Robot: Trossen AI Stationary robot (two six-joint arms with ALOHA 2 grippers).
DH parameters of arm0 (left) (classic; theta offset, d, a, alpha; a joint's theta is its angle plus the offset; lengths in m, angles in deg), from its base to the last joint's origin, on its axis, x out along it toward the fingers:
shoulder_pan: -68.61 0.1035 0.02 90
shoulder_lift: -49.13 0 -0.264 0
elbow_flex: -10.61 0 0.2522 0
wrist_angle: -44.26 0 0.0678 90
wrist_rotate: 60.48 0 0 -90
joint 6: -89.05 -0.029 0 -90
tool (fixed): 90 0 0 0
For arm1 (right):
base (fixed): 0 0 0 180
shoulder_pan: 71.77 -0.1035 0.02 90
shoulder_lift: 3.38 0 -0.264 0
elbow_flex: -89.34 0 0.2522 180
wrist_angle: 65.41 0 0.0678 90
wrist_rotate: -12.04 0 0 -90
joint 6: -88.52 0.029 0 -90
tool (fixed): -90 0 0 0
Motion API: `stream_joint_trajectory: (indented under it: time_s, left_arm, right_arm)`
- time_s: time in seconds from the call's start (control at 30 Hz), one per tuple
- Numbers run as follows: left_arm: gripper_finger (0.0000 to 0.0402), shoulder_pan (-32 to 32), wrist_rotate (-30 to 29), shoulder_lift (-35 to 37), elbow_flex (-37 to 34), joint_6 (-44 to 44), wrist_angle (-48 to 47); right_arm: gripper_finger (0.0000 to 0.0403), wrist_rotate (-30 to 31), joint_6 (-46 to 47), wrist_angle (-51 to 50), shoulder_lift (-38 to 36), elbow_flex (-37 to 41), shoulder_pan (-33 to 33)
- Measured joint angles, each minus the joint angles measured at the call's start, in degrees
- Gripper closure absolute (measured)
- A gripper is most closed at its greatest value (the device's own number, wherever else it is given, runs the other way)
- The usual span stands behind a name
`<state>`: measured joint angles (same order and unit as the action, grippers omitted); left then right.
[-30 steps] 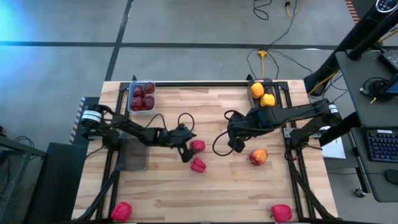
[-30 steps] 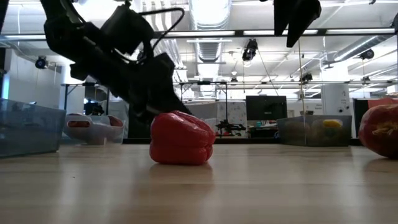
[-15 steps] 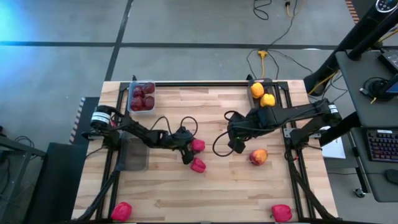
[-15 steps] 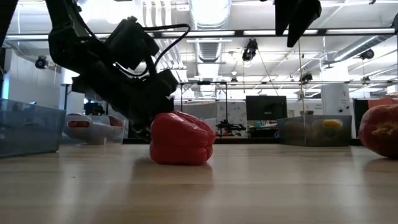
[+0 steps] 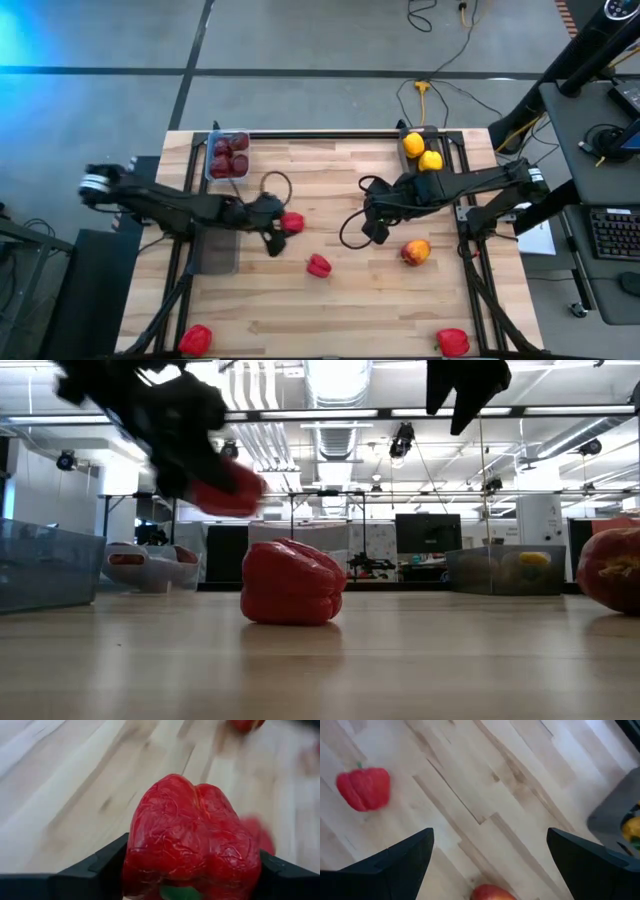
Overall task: Sort produce into baskets
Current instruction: Put the red bell pepper into the bottom black bin
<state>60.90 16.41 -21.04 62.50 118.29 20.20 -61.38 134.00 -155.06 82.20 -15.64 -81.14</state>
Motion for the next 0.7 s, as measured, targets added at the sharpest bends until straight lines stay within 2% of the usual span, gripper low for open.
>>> stream_joint_trajectory:
  time_s: [0.07,0.17,0.27,0.4,0.5,0.7]
  left_arm:
    - [0.015,-0.7,-0.4,6.0,3.2,1.0,-16.1]
    - [0.015,-0.9,-0.1,10.7,10.0,2.6,-38.7]
    - [0.015,-0.8,1.4,11.1,15.9,4.5,-57.5]
    - [0.015,-0.8,1.7,8.9,20.0,7.0,-74.7]
    - [0.015,-0.8,2.1,8.3,19.8,7.5,-79.7]
    - [0.015,-0.8,9.0,7.5,12.6,7.0,-72.9]
  right_arm:
    - [0.0023,0.5,0.4,2.2,0.0,0.2,0.0]
    - [0.0023,2.4,0.1,4.7,0.0,0.5,0.0]
    - [0.0023,5.0,-0.5,7.3,0.0,0.6,0.0]
    - [0.0023,8.7,-1.1,9.1,0.0,0.6,0.0]
    - [0.0023,9.0,-0.2,8.9,0.0,0.6,-0.1]
    - [0.0023,8.9,1.1,8.9,0.0,0.6,-1.2]
